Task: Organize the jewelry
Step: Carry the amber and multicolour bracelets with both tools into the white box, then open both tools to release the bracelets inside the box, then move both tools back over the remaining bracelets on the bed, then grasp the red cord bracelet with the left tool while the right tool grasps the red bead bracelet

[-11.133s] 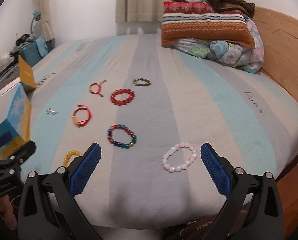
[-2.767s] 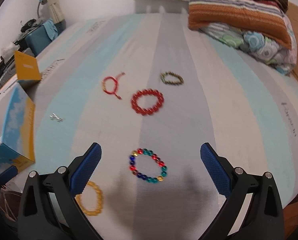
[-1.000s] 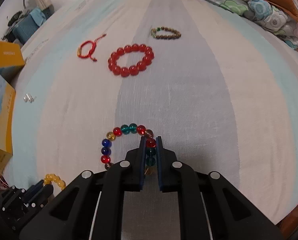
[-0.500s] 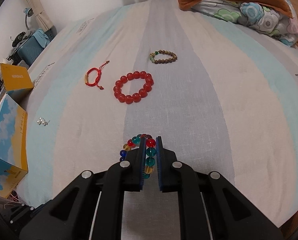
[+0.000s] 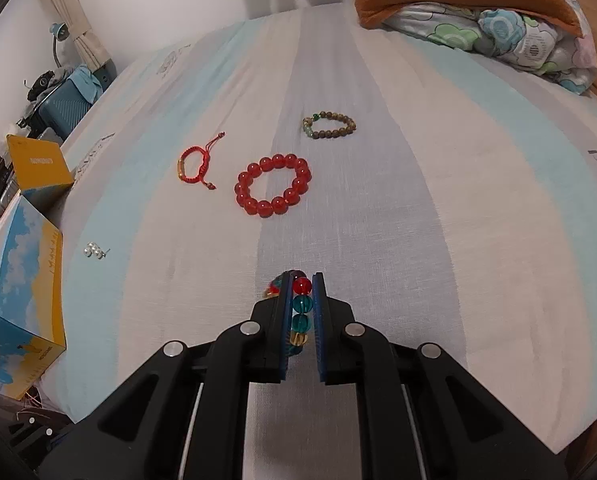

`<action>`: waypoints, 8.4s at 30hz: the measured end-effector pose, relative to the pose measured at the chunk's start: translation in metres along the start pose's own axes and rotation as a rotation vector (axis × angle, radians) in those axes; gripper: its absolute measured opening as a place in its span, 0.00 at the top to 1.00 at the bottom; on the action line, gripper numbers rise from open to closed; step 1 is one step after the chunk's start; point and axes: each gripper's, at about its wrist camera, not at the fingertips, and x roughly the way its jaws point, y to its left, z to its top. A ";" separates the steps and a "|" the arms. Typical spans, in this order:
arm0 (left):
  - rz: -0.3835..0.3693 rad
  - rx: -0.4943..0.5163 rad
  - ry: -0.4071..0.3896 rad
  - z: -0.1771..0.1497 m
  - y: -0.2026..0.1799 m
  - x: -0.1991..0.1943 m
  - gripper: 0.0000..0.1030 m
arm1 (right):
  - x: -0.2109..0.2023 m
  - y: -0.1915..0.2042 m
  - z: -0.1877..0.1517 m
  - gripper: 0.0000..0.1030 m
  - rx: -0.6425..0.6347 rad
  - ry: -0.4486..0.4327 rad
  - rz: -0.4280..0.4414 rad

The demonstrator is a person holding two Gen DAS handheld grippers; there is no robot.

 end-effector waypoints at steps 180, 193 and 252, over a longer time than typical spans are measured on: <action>0.340 -0.258 -0.191 0.050 0.150 -0.130 0.06 | -0.105 0.192 0.045 0.07 -0.251 -0.106 0.106; 0.288 -0.180 -0.178 0.103 0.103 -0.083 0.06 | -0.093 0.096 0.086 0.07 -0.141 -0.116 0.032; 0.215 -0.040 0.083 0.219 0.077 0.188 0.49 | 0.116 0.005 0.082 0.65 -0.147 0.122 -0.110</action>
